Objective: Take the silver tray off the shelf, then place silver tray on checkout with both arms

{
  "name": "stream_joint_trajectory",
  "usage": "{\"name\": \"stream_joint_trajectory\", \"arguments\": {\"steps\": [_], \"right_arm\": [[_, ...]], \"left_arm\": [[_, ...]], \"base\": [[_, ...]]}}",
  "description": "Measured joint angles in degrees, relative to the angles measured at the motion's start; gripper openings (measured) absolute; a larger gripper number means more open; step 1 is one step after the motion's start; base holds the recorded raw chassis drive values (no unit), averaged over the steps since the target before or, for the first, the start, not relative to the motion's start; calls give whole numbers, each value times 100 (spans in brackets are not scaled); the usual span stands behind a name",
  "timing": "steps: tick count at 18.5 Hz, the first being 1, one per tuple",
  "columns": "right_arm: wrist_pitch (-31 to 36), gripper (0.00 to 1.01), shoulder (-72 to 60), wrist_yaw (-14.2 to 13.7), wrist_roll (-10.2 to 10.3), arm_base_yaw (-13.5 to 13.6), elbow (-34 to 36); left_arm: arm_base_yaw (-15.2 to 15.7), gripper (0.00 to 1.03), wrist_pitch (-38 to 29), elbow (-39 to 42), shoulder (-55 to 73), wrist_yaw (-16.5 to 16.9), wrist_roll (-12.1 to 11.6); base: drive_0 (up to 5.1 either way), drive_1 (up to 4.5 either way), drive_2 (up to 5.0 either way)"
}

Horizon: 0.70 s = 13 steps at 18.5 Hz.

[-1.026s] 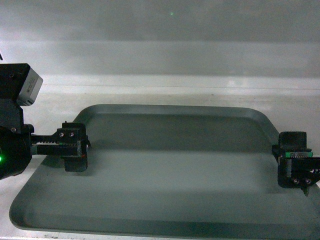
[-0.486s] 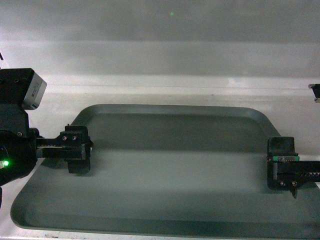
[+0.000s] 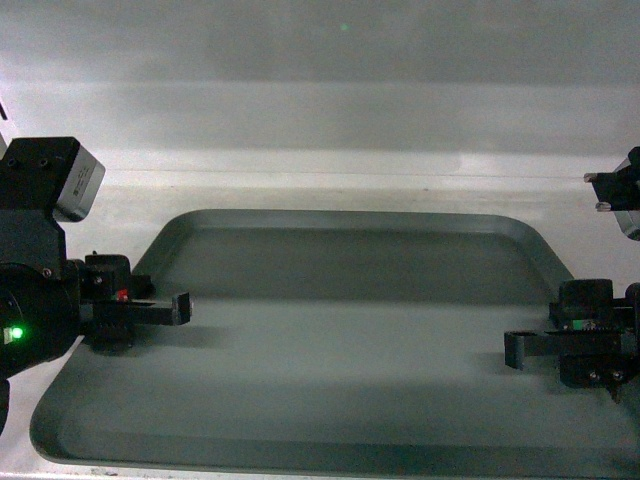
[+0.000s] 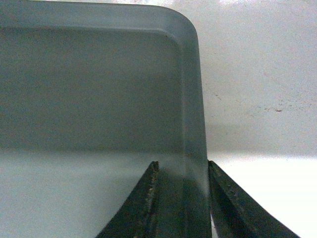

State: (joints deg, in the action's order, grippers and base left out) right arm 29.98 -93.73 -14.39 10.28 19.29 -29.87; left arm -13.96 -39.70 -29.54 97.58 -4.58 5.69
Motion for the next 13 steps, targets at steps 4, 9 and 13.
{"name": "stream_joint_trajectory", "arguments": {"steps": [4, 9, 13], "right_arm": [[4, 3, 7, -127, 133, 20, 4], [-66, 3, 55, -149, 195, 22, 2], [-280, 3, 286, -212, 214, 24, 2]], "left_arm": [[-22, 4, 111, -2, -74, -35, 188], [-72, 4, 299, -26, -212, -85, 181], [-151, 4, 444, -26, -511, -149, 175]], "base": [[0, 0, 0], [0, 0, 0], [0, 0, 0]]}}
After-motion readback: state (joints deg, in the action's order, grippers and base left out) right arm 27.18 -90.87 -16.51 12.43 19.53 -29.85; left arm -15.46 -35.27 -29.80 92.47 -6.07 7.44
